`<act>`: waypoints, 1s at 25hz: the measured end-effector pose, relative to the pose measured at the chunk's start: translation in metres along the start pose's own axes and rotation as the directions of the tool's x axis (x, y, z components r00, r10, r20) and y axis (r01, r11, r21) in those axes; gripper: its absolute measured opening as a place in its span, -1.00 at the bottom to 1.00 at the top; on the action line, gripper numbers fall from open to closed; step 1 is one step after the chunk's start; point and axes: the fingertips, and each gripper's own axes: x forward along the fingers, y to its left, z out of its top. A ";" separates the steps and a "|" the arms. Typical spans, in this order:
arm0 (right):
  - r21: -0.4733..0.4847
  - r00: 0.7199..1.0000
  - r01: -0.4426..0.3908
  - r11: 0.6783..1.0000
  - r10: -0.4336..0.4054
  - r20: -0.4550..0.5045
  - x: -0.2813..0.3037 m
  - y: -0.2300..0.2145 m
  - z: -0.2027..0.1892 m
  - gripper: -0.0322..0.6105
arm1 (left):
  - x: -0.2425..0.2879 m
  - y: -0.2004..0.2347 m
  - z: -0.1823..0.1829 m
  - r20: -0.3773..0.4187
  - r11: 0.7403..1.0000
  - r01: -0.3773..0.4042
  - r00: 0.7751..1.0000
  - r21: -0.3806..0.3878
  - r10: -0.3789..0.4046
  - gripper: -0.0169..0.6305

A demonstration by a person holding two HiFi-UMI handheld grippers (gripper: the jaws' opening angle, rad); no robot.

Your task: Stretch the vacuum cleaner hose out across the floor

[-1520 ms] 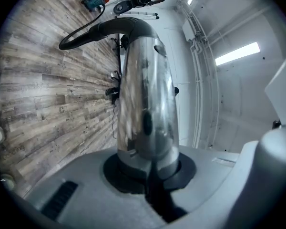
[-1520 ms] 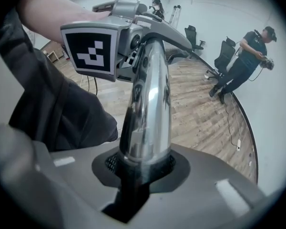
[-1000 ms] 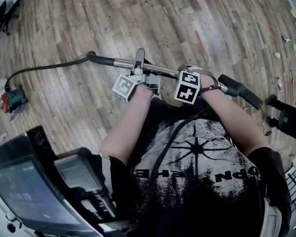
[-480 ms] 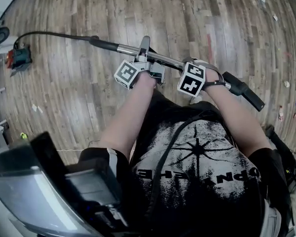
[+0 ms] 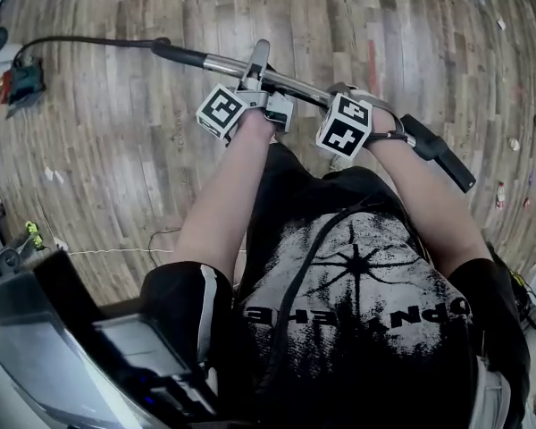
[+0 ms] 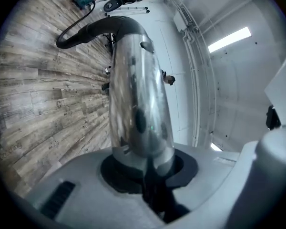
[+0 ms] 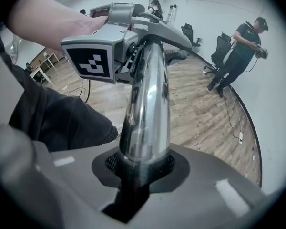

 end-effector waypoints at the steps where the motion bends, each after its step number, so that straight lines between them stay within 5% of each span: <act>1: -0.006 1.000 0.002 1.000 -0.002 -0.006 0.002 -0.002 -0.001 -0.62 | 0.001 0.003 -0.001 -0.024 1.000 -0.001 1.000 0.008 0.001 -0.70; 4: -0.030 0.999 0.006 1.000 -0.008 -0.038 0.010 -0.002 -0.009 -0.62 | -0.004 0.019 -0.013 -0.110 0.999 -0.027 0.994 0.032 0.031 -0.59; 11: -0.021 0.995 -0.009 1.000 0.007 -0.096 0.051 -0.025 -0.053 -0.62 | -0.014 0.056 -0.054 -0.200 0.996 -0.038 0.980 -0.085 0.021 -0.33; 13: 0.004 0.994 -0.016 1.000 0.016 -0.107 0.064 -0.034 -0.070 -0.62 | -0.026 0.074 -0.069 -0.251 0.997 -0.078 0.966 -0.027 0.069 -0.43; 15: 0.026 0.993 -0.017 1.000 0.020 -0.113 0.077 -0.045 -0.084 -0.62 | -0.038 0.091 -0.080 -0.301 0.992 -0.102 0.946 0.075 0.120 -0.76; 16: 0.032 0.994 -0.016 0.999 0.019 -0.112 0.086 -0.051 -0.089 -0.62 | -0.041 0.095 -0.084 -0.327 0.989 -0.089 0.937 0.117 0.123 -0.93; 18: 0.036 0.994 -0.016 0.999 0.020 -0.104 0.105 -0.058 -0.100 -0.62 | -0.045 0.101 -0.097 -0.413 0.979 -0.026 0.904 0.202 0.110 -0.95; 20: 0.037 0.996 -0.018 0.999 0.021 -0.091 0.129 -0.062 -0.113 -0.62 | -0.046 0.110 -0.115 -0.522 0.941 0.061 0.843 0.334 0.130 -0.95; 22: 0.040 0.997 -0.013 0.999 0.016 -0.076 0.158 -0.069 -0.130 -0.62 | -0.042 0.124 -0.131 -0.606 0.866 0.172 0.776 0.471 0.176 -0.94; 25: 0.030 0.997 -0.001 1.000 0.003 -0.079 0.211 -0.086 -0.163 -0.63 | -0.025 0.155 -0.148 -0.688 0.752 0.329 0.691 0.571 0.220 -0.95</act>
